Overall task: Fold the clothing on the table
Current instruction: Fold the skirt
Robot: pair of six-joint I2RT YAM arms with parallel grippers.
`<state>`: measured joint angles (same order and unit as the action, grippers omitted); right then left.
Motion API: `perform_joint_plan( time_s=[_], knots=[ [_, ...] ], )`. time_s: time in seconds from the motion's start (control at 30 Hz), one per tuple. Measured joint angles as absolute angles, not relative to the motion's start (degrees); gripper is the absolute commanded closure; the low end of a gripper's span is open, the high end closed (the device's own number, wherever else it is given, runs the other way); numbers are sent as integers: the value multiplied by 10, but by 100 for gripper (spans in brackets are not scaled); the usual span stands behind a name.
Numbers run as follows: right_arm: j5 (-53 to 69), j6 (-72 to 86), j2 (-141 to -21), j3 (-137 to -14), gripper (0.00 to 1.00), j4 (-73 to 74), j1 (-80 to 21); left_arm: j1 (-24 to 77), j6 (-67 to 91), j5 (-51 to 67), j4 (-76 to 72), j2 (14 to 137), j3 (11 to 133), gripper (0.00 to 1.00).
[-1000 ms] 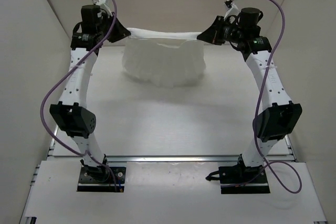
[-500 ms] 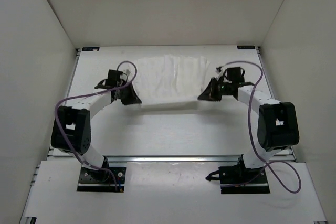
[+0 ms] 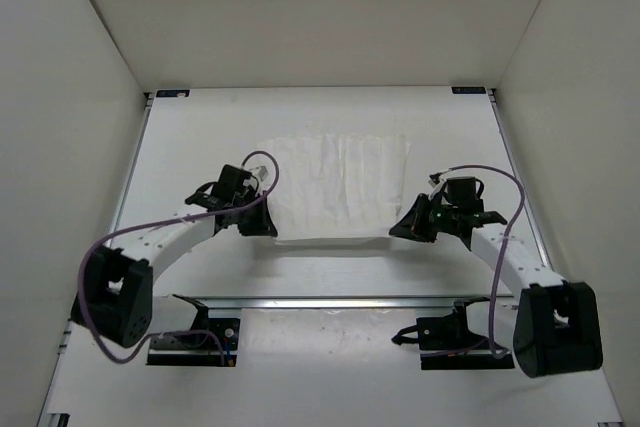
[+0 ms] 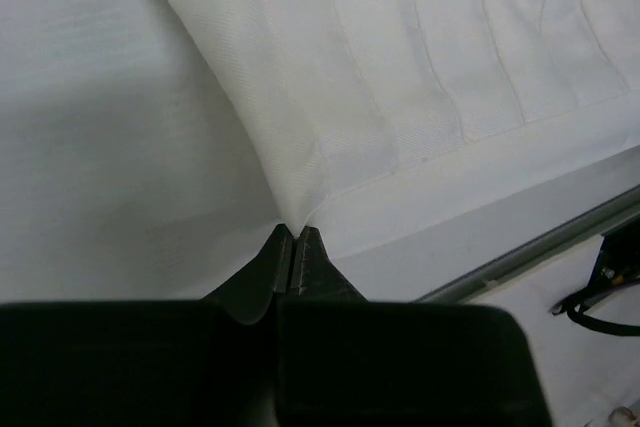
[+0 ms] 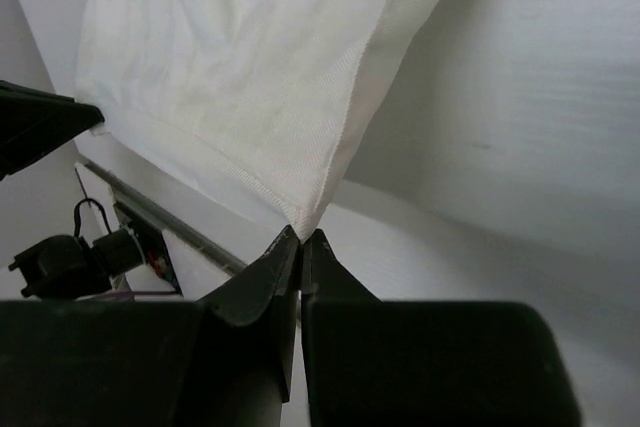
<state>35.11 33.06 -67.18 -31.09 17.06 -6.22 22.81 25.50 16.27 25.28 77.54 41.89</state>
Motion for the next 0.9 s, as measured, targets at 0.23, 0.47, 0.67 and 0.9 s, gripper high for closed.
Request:
perform_joint_plan(
  time_s=[0.23, 0.47, 0.67, 0.9],
  knots=[
    [382, 324, -538, -328, 100, 256, -47, 216, 257, 178, 325, 596, 429, 100],
    [399, 311, -534, -429, 100, 304, -72, 194, 241, 175, 409, 580, 552, 100],
    [397, 286, -709, -676, 100, 271, -71, 141, 208, 155, 442, 793, 847, 100],
    [382, 262, -741, -882, 100, 245, -70, 120, 207, 149, 468, 886, 1131, 100]
  ],
)
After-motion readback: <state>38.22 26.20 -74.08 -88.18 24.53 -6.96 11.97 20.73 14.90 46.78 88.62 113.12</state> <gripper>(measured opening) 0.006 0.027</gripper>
